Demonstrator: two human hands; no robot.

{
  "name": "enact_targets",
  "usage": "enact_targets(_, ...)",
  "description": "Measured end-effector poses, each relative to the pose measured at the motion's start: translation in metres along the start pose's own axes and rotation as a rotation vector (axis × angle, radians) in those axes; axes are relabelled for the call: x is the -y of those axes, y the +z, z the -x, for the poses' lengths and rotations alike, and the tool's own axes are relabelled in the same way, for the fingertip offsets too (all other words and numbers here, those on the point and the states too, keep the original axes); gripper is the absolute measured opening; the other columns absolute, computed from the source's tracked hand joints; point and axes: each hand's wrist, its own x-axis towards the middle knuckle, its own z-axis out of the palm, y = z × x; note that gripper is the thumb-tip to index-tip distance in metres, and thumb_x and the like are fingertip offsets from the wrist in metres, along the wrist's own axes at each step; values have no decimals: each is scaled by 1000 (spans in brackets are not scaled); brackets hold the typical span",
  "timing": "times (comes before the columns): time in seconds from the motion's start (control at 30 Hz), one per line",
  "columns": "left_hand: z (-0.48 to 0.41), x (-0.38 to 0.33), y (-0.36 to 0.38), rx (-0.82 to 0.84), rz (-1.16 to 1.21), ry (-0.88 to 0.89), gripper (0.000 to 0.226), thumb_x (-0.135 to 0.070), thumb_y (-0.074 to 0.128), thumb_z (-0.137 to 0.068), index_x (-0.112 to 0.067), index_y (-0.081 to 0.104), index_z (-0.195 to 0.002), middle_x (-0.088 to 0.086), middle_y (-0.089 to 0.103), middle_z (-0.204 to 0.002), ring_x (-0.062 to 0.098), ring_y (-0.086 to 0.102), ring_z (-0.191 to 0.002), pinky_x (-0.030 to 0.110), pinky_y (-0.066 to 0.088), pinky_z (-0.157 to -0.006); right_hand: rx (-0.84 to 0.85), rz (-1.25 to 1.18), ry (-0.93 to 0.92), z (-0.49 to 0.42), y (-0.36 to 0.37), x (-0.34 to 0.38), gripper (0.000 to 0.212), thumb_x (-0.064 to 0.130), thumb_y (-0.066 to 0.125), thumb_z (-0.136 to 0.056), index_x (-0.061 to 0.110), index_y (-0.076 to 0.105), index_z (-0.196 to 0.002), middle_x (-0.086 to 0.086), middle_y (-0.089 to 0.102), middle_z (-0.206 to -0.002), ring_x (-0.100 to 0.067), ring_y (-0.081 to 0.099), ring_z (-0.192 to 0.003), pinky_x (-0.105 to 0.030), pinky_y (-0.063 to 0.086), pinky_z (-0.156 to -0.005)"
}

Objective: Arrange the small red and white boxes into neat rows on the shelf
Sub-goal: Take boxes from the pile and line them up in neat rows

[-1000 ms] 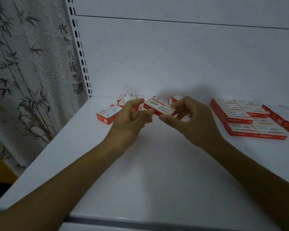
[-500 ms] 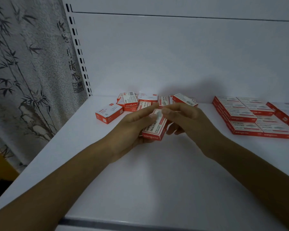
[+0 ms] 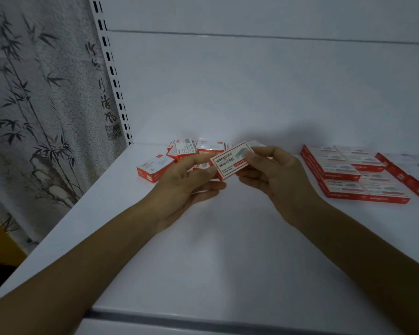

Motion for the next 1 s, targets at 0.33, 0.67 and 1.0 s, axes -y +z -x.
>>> enact_targets(0.33, 1, -21, 30, 60, -30, 60, 34, -22, 58, -75, -13, 63, -108, 1, 71, -95, 8, 67, -73, 22, 55, -75, 288, 248, -92, 13, -36, 46, 51, 6, 65, -79, 21, 51, -126, -12, 71, -99, -26, 69, -77, -34, 57, -73)
enact_targets(0.67, -33, -7, 122, 180, -83, -25, 25, -20, 53, -86, -15, 63, -108, 1, 71, -93, 8, 65, -72, 21, 55, -69, 245, 608, -205, 22, -146, 73, 39, 10, 72, -75, 20, 53, -108, 1, 73, -92, -19, 70, -74, -27, 57, -68)
enact_targets(1.0, -87, 32, 223, 60, -757, 326, 20, -28, 55, -90, -21, 62, -107, -4, 70, -86, 10, 66, -82, 34, 55, -79, 17, 963, -366, 8, -271, 88, 33, 30, 76, -70, 21, 62, -98, 3, 67, -61, -16, 64, -52, -30, 52, -48)
